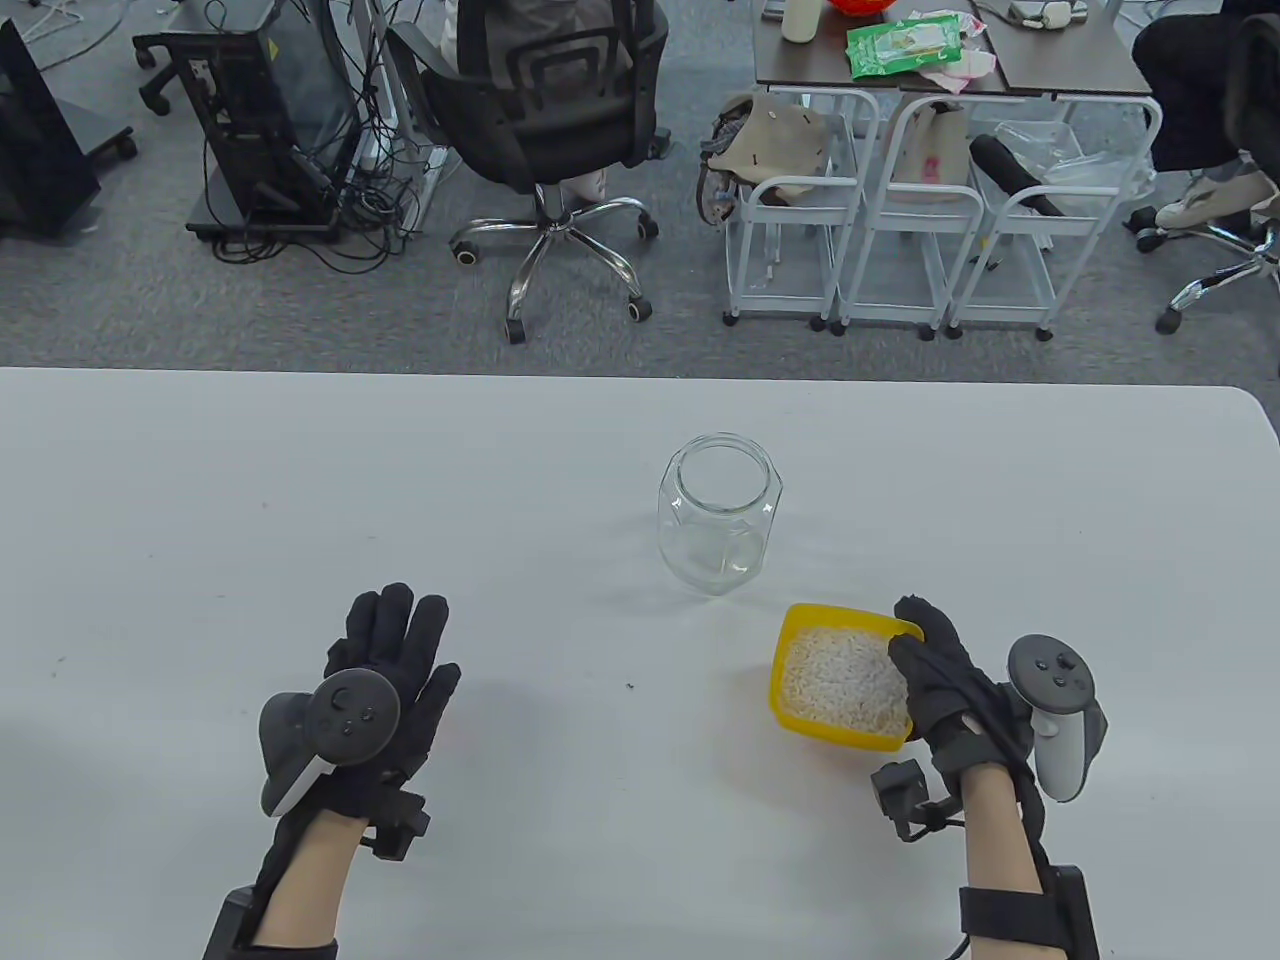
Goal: Pour rice from plastic food container into glass jar
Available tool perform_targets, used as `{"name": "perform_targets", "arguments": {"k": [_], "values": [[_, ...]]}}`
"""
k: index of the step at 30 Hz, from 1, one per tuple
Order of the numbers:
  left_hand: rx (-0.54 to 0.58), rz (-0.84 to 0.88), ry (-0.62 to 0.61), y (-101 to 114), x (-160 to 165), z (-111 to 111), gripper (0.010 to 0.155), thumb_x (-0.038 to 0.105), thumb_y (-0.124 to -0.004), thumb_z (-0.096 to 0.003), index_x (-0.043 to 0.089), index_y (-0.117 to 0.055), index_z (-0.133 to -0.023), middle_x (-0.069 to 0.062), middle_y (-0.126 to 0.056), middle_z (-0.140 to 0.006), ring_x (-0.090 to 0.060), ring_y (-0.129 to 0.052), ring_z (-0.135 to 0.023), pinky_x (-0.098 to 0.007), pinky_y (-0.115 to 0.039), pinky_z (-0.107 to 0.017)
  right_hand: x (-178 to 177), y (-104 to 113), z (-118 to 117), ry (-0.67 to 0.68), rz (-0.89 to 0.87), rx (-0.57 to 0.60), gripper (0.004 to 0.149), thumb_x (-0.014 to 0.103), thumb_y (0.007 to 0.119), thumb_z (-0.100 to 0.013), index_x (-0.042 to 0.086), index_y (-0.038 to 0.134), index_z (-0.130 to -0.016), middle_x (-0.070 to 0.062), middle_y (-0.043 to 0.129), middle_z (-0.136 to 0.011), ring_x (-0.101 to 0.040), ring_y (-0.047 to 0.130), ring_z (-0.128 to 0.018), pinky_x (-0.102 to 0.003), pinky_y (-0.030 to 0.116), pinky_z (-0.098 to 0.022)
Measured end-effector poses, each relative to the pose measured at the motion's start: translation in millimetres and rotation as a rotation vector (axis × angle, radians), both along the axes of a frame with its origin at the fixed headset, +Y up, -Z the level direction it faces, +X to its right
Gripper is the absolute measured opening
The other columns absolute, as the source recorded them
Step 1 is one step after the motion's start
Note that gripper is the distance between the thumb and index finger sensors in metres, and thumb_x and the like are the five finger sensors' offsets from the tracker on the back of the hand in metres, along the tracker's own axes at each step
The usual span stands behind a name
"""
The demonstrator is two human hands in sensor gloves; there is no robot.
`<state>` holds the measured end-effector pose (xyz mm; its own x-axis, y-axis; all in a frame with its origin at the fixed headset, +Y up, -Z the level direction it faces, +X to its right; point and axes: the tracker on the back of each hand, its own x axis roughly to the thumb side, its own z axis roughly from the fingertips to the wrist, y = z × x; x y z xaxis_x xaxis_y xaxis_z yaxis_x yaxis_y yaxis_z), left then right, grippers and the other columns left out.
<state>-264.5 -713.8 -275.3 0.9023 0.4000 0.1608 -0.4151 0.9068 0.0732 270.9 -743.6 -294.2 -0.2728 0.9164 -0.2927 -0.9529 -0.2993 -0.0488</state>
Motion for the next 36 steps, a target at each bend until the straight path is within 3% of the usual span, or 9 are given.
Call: {"name": "perform_targets", "arguments": {"k": [7,12,24,36], "values": [[0.013,0.004,0.008,3,-3,1,0.065,0.051,-0.055,-0.0554,0.031,-0.043,-0.116,-0.013,-0.033,-0.127,-0.043,-0.030,-0.115,-0.068,-0.041,-0.076,-2,21,-9,-0.073,-0.046,0.073,0.052,0.037,0.061,-0.063,0.019,0.055,-0.111,-0.037,0.053,-0.095,-0.047,0.092,-0.059,-0.052,0.085,-0.033],[0.018,-0.005,0.007,3,-2,1,0.065,0.051,-0.055,-0.0554,0.031,-0.044,-0.116,-0.013,-0.033,-0.127,-0.043,-0.030,-0.115,-0.068,-0.041,-0.076,-5,51,-22,-0.100,0.005,0.114,0.052,0.037,0.060,-0.063,0.017,0.055,-0.111,-0.037,0.053,-0.095,-0.046,0.091,-0.058,-0.052,0.085,-0.033],[0.029,-0.009,0.007,2,-2,1,0.065,0.051,-0.055,-0.0554,0.031,-0.044,-0.116,-0.013,-0.033,-0.127,-0.043,-0.030,-0.115,-0.067,-0.040,-0.077,-19,112,-69,-0.158,0.146,0.168,0.053,0.039,0.059,-0.063,0.017,0.054,-0.111,-0.035,0.052,-0.096,-0.046,0.090,-0.058,-0.051,0.085,-0.033],[0.028,0.000,0.015,1,-5,2,0.066,0.051,-0.055,-0.0554,0.031,-0.043,-0.117,-0.013,-0.032,-0.127,-0.043,-0.030,-0.115,-0.067,-0.040,-0.077,-50,130,-106,-0.229,0.200,0.173,0.054,0.040,0.058,-0.063,0.017,0.052,-0.111,-0.034,0.050,-0.097,-0.046,0.088,-0.060,-0.051,0.083,-0.035]]}}
